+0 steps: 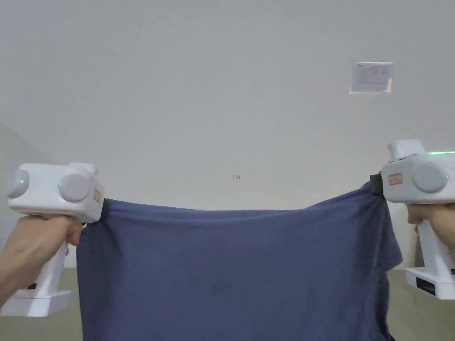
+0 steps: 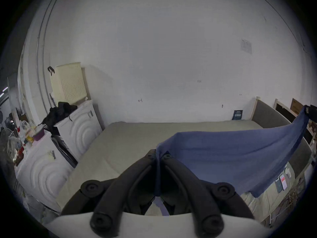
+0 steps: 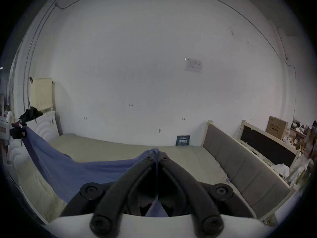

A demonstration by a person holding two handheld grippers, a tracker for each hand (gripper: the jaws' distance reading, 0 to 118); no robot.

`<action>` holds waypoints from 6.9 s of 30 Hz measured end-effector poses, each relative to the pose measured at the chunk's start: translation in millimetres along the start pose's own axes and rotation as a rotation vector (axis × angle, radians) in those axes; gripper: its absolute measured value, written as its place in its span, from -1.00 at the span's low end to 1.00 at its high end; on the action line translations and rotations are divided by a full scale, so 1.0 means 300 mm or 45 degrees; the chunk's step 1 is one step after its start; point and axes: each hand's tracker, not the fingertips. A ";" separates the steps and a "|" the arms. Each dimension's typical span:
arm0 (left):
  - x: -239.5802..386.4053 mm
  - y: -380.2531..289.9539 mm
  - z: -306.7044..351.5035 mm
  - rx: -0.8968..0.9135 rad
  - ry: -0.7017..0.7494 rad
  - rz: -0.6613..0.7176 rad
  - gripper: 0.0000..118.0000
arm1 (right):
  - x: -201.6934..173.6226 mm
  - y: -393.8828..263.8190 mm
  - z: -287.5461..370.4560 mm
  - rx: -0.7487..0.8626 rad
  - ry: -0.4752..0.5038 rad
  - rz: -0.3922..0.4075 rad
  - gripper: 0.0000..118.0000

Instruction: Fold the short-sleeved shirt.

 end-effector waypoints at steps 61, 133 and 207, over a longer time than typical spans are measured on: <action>0.091 -1.078 -0.389 -0.369 -0.123 -0.195 -0.96 | -0.018 -1.247 -0.031 -0.543 0.116 0.039 -1.00; -0.057 -1.498 0.056 -0.633 -0.247 0.017 -0.98 | 0.084 -1.573 0.515 -0.911 0.355 -0.042 0.22; 0.096 -1.343 -0.455 -0.677 -0.138 0.069 -0.70 | 0.092 -1.486 -0.054 -0.922 0.068 -0.188 -0.34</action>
